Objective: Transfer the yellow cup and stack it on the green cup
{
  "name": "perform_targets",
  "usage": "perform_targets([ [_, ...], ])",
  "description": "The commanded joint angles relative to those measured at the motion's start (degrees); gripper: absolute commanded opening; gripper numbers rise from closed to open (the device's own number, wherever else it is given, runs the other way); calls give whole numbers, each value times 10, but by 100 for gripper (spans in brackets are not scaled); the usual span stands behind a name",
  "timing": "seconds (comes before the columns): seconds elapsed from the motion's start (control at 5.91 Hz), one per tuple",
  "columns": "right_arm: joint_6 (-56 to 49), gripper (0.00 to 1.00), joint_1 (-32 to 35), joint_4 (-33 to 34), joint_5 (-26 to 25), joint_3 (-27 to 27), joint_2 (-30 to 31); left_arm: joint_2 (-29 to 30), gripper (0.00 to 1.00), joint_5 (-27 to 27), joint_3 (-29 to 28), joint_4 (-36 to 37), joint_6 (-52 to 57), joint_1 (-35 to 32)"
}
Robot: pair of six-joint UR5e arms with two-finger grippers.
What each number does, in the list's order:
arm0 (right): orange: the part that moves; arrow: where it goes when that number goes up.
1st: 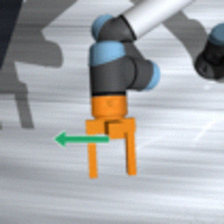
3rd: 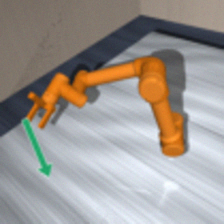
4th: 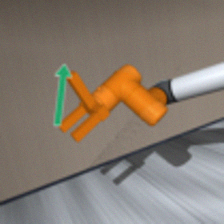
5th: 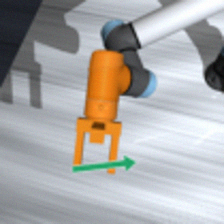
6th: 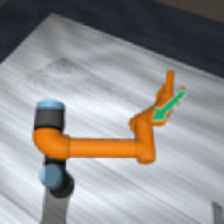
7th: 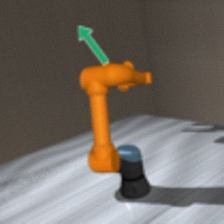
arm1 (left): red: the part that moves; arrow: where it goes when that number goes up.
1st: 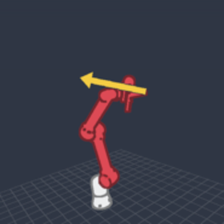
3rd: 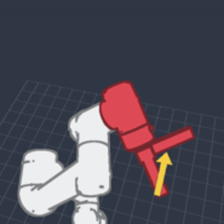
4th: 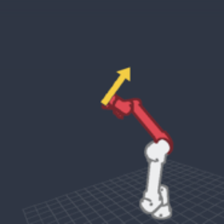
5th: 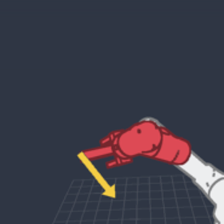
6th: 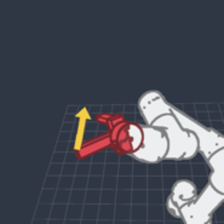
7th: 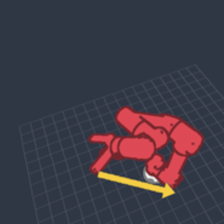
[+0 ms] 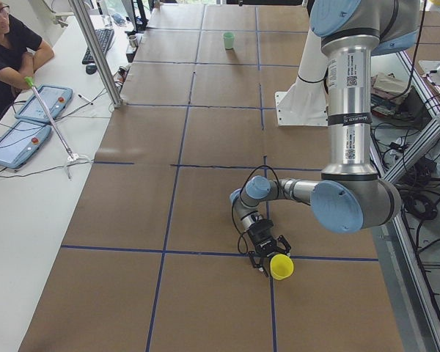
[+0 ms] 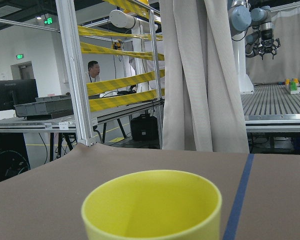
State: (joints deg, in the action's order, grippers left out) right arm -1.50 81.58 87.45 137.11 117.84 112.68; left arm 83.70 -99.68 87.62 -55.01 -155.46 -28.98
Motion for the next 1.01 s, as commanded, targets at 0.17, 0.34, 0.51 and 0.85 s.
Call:
perform_targets([
  [0.17, 0, 100, -2, 0, 1, 0, 0, -36, 31, 13, -8, -24, -7, 9],
  [0.34, 0, 100, -2, 0, 1, 5, -1, -48, 8, 53, -6, -29, -2, 8],
  [0.51, 1, 100, -2, 0, 2, 6, -5, -59, 7, 79, -3, -34, 21, 8],
  [0.85, -2, 100, -2, -3, 4, 7, -13, -54, 5, 245, -3, -67, 64, -29],
])
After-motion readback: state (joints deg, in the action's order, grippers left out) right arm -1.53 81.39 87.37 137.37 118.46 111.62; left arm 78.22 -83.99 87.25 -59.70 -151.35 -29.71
